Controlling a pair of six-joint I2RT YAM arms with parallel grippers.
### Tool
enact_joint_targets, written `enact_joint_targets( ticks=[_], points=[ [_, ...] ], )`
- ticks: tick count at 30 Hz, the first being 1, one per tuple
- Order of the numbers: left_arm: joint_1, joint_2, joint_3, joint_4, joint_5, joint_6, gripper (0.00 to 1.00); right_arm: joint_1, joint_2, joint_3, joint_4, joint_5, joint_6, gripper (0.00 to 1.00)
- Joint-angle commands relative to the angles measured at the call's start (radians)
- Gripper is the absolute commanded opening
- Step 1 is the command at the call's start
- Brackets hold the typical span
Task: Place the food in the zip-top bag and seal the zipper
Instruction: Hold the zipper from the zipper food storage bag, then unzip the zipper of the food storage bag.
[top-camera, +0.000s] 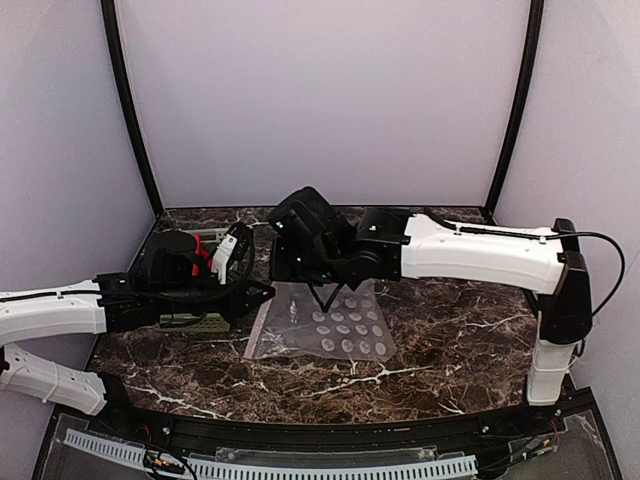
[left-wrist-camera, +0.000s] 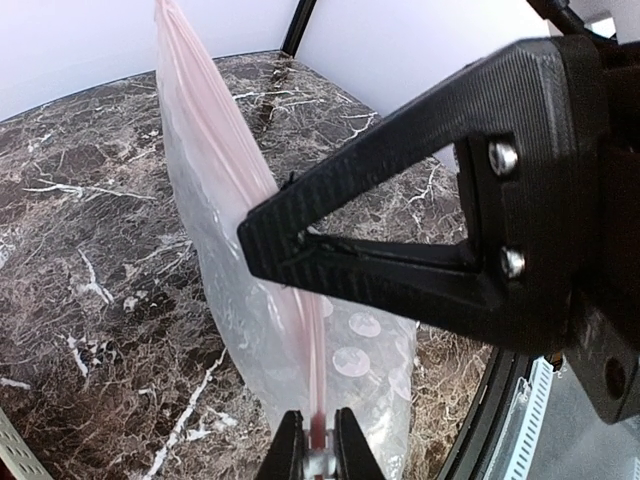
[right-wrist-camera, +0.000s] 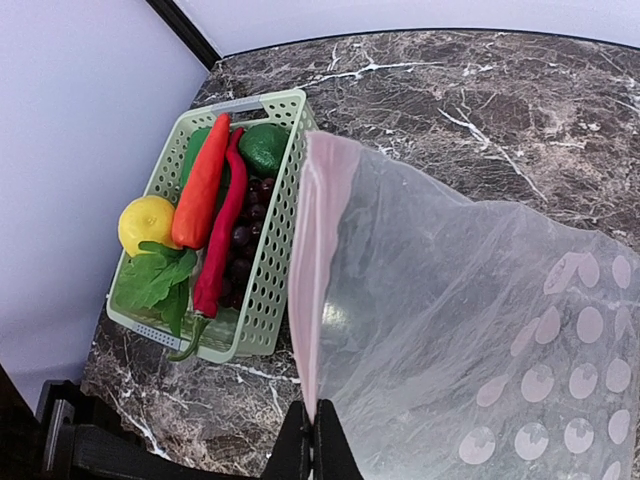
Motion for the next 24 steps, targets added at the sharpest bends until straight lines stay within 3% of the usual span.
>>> enact_joint_targets(
  ticks=[1,24],
  points=[
    [-0.028,-0.016,-0.077,-0.178,0.064,-0.001,0.05,-0.046,-0.020,0.062,0.045,0.213,0.006,0.00],
    [-0.034,-0.121,-0.151,-0.247,0.144,-0.043,0.06,-0.084,0.000,0.132,0.080,0.285,-0.076,0.00]
  ],
)
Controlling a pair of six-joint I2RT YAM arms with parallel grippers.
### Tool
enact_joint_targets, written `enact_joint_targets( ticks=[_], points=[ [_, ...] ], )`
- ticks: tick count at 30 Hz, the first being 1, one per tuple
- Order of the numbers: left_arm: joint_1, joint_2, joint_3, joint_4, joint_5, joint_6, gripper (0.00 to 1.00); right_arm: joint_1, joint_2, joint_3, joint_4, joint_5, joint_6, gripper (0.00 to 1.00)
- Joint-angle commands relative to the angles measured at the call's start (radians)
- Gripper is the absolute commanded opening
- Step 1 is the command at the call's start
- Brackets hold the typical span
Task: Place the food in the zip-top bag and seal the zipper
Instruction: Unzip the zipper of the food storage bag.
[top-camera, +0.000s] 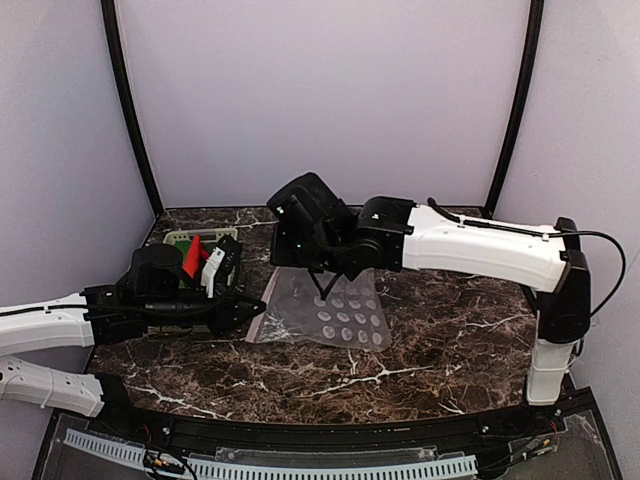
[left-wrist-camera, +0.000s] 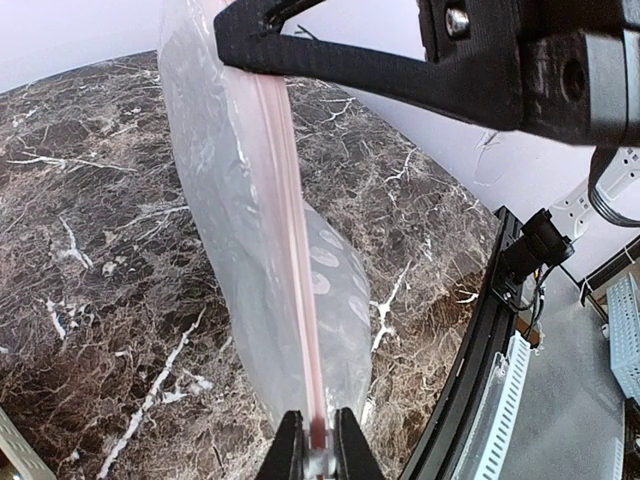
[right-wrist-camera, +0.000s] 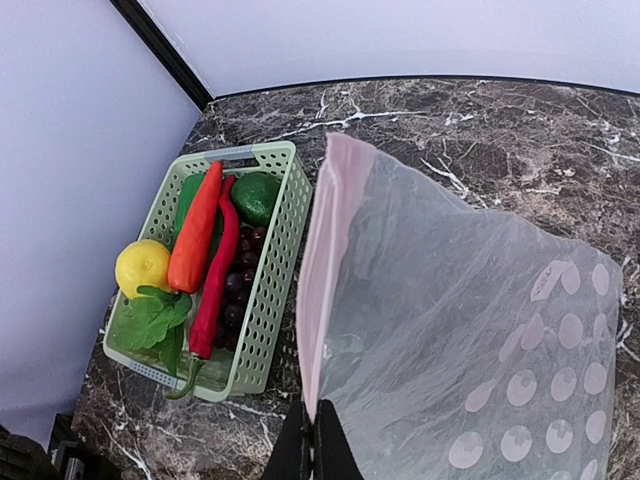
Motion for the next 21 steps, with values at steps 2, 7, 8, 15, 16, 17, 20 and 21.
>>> enact_joint_targets(
  ticks=[2,7,8,15,16,17,20,21],
  points=[
    [-0.020,-0.007,-0.055,-0.242,0.103,-0.008,0.06,-0.079,-0.003,0.082,0.096,0.203,-0.047,0.00],
    [-0.020,-0.015,-0.051,-0.284,0.092,0.006,0.06,-0.086,0.003,0.098,0.108,0.224,-0.100,0.00],
    [-0.019,-0.018,-0.051,-0.287,0.093,0.006,0.06,-0.088,0.004,0.102,0.108,0.223,-0.105,0.00],
    [-0.020,-0.022,-0.048,-0.286,0.098,-0.002,0.06,-0.090,0.009,0.103,0.118,0.200,-0.116,0.00],
    [-0.020,-0.023,-0.045,-0.285,0.097,-0.005,0.06,-0.089,0.009,0.101,0.120,0.195,-0.116,0.00],
    [-0.020,-0.024,-0.044,-0.283,0.096,-0.008,0.06,-0.090,0.008,0.100,0.122,0.188,-0.120,0.00],
    [-0.020,-0.034,-0.040,-0.266,0.089,-0.032,0.12,-0.089,-0.013,0.063,0.171,0.136,-0.162,0.00],
    [-0.020,-0.036,-0.033,-0.262,0.088,-0.039,0.15,-0.089,-0.026,0.035,0.204,0.109,-0.188,0.00]
  ],
)
